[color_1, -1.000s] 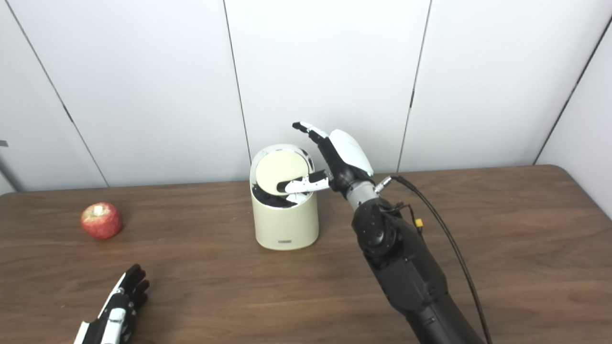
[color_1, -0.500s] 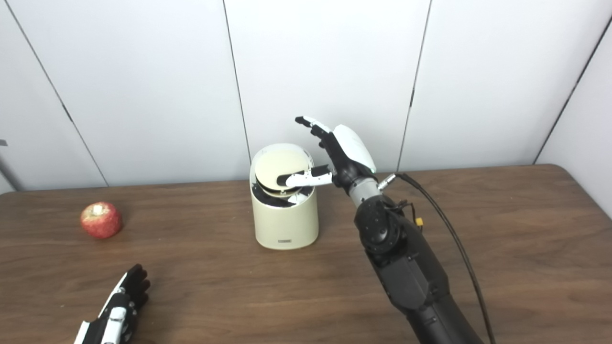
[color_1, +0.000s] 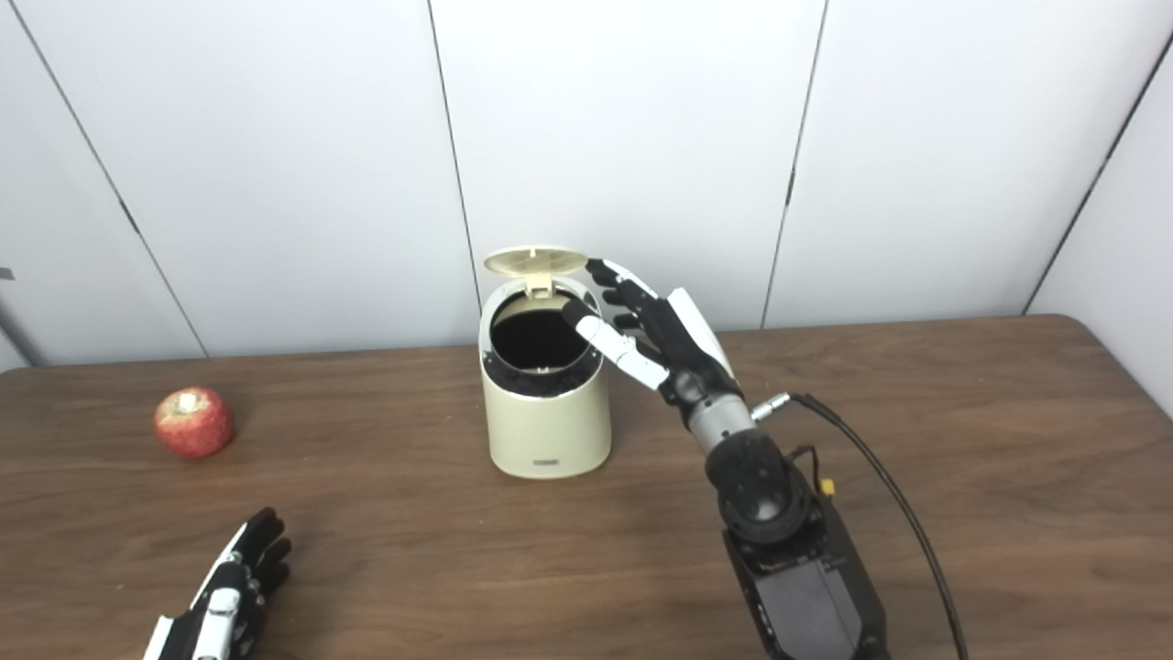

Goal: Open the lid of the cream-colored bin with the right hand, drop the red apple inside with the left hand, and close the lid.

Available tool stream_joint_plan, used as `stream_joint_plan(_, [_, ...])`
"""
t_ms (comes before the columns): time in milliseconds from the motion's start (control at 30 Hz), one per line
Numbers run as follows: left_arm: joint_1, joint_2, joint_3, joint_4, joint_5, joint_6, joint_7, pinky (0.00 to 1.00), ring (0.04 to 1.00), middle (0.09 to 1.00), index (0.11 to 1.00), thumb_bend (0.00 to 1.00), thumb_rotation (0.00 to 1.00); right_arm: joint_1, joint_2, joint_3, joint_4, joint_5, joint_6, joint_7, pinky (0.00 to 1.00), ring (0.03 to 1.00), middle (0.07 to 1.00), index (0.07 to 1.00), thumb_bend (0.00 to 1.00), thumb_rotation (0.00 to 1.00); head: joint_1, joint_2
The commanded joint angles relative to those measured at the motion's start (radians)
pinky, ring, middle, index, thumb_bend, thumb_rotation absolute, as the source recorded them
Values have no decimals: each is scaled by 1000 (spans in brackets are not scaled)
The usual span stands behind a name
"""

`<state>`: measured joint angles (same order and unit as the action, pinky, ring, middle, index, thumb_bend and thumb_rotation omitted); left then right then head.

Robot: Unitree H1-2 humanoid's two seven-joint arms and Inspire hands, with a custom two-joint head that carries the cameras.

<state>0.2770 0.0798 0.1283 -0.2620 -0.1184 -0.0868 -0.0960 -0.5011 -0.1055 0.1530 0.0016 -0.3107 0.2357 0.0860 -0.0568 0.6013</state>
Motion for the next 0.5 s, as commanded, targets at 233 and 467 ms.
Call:
stream_joint_plan(233, [126,-7,-8,-44,-11,-9,-3,970,952,954,971,381,918,174,-44,-72,-288,85,36,34,770,844,887,881,495,949,-4,7])
stream_joint_plan(467, [123,-1,0,-43,-27,-8,-7,982,957,955,973,364,931,335,-70,-109,-408,163,12,49,825,878,909,899,508,949,-18,20])
